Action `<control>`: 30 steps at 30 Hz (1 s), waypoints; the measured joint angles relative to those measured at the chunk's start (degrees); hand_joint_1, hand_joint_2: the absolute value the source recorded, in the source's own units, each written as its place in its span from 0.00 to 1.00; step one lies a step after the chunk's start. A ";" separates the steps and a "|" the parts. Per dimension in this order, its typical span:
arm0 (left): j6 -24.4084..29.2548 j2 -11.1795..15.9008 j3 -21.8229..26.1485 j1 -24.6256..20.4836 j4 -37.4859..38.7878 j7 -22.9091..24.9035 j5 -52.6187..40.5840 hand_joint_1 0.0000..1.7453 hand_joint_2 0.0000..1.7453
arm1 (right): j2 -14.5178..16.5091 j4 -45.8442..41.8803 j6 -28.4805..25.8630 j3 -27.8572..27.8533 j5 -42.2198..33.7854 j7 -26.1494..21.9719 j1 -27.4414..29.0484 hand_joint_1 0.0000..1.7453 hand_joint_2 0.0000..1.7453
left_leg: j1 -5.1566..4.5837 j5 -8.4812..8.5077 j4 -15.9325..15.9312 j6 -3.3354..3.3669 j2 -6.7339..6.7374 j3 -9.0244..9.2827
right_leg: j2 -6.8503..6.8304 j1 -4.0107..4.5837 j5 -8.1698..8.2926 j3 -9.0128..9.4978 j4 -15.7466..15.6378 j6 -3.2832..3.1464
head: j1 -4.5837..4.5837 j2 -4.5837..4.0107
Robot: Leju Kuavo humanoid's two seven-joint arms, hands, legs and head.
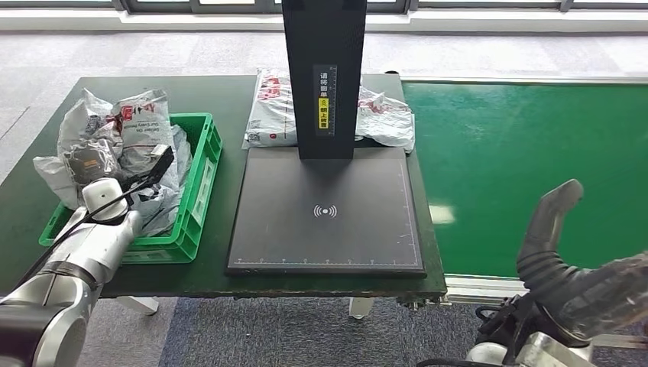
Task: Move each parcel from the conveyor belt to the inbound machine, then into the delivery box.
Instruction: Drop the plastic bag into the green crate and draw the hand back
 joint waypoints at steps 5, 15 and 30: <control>-1.47 1.84 -1.60 2.69 2.35 4.40 -0.04 0.62 1.00 | 0.00 0.18 0.00 0.00 1.26 1.81 0.13 0.00 1.00 | 0.00 -0.03 -0.03 -0.06 0.01 0.07 | 0.01 0.04 -0.07 0.02 0.00 -0.10 | 0.00 0.00; -0.95 1.07 -2.54 3.00 4.15 4.98 -0.07 0.00 0.00 | 0.00 0.13 0.00 0.00 4.71 6.07 0.08 0.00 1.00 | 0.00 -0.01 -0.03 -0.13 -0.05 0.13 | -0.08 0.09 -0.09 0.08 0.00 -0.17 | 0.01 0.00; 7.24 -1.35 2.64 2.21 3.91 -1.17 4.69 0.00 0.00 | 0.00 -0.13 -0.01 0.02 6.49 8.49 -0.01 0.00 1.00 | 0.00 0.01 -0.02 -0.13 -0.22 0.12 | -0.23 0.09 -0.09 0.13 0.00 -0.17 | 0.00 0.00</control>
